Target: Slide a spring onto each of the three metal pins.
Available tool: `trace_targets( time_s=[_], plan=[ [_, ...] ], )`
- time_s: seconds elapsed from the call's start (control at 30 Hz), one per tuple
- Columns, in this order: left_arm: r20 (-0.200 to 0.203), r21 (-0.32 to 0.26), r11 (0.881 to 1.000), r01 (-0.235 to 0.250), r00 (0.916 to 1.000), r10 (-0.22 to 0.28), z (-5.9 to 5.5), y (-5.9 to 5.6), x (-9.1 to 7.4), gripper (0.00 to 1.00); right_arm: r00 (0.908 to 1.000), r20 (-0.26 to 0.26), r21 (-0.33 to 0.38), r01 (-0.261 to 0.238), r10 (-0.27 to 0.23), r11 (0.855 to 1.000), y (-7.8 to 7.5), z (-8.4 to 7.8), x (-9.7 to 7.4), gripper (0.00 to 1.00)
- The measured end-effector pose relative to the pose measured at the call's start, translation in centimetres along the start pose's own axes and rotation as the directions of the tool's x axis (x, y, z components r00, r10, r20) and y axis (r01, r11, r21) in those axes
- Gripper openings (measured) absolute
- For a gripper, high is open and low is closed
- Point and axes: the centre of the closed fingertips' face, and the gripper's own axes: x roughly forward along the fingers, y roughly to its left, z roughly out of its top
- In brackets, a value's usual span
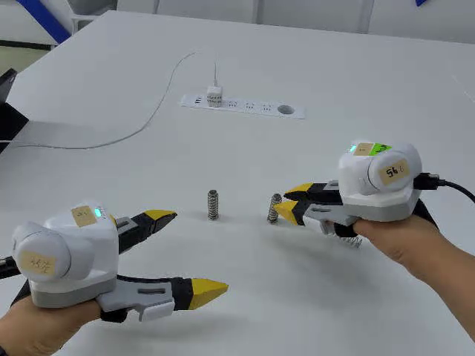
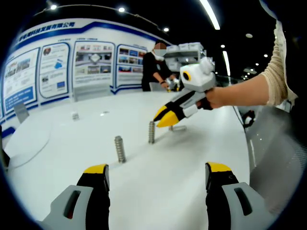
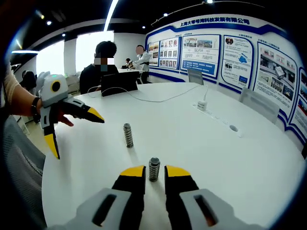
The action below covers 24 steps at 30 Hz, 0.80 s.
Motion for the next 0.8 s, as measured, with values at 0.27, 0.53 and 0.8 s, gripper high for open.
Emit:
trace_targets(
  time_s=[0.27, 0.53, 0.8],
  plan=[
    [-0.002, 0.001, 1.0, -0.003, 1.0, 0.003, 0.0, 0.1, -0.1, 0.83, 0.9998, 0.015, -0.016, 0.014, -0.014, 1.0, 0.1, -0.2, -2.3, 0.17],
    [0.0, 0.006, 1.0, 0.0, 1.0, 0.0, 0.3, -0.1, 0.1, 0.83, 0.9991, 0.004, -0.023, 0.042, -0.042, 0.999, -0.5, -1.5, -4.4, 0.18],
    [-0.003, 0.006, 1.0, -0.004, 1.0, 0.004, 0.3, -0.2, -0.1, 0.83, 0.9965, -0.029, -0.018, 0.077, -0.078, 0.997, -1.5, -3.6, -6.4, 0.18]
  ],
)
